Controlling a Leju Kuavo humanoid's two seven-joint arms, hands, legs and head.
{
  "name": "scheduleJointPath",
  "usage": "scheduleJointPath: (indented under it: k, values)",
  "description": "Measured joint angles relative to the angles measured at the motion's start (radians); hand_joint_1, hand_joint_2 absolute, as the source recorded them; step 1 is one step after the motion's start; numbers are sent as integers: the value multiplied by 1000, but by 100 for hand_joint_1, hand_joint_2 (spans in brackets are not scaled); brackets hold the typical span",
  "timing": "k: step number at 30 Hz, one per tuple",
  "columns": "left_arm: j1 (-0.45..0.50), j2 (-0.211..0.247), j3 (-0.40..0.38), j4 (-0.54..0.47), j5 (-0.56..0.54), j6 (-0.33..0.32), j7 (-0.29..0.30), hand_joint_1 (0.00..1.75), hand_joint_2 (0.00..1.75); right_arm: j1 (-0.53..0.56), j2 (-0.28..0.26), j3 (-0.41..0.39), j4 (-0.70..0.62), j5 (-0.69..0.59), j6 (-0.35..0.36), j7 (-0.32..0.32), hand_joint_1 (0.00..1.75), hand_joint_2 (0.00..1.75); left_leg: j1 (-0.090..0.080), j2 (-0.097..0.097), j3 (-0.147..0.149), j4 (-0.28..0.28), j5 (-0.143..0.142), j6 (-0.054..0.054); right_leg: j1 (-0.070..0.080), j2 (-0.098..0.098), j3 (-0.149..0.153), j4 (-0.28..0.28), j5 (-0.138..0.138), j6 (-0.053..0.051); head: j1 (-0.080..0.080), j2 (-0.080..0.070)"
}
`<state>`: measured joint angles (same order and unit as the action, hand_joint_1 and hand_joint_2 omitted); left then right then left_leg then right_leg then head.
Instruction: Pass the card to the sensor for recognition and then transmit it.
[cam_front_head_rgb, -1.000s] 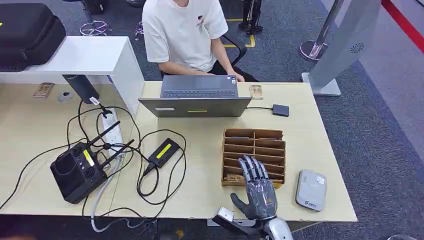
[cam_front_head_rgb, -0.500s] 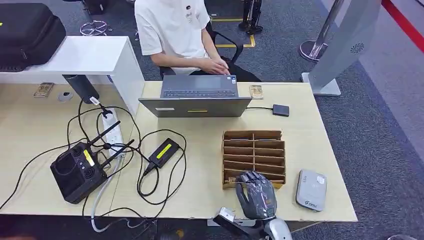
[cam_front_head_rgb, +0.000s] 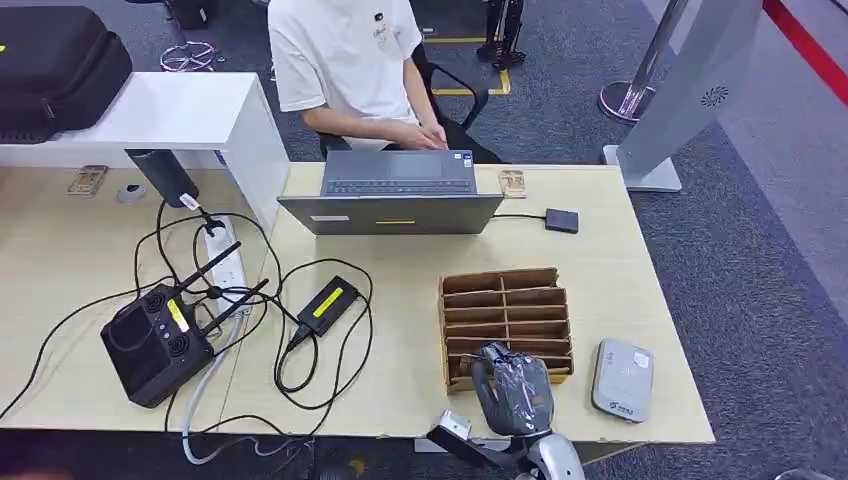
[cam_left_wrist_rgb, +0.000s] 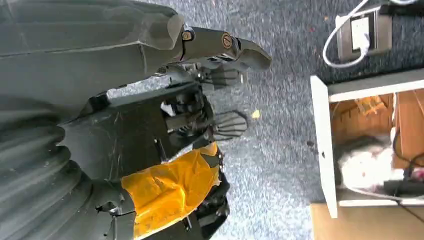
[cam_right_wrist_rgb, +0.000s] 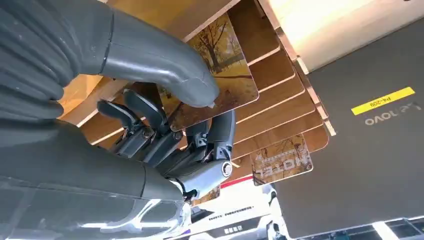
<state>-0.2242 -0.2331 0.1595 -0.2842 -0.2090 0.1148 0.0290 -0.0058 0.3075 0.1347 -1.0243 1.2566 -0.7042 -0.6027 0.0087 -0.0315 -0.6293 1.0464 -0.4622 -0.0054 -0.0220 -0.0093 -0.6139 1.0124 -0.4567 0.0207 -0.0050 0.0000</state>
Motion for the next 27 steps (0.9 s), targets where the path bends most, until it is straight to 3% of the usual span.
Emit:
scheduleJointPath:
  k: [27]
  values:
    - [-4, 0, 0, 0, -25, -12, 21, 0, 175, -104, 2, 9, -87, -69, 0, 8, 175, 175, -1, -3, 0, 0, 2, 3, -1, -2, 1, 0, 1, 2, 0, 0]
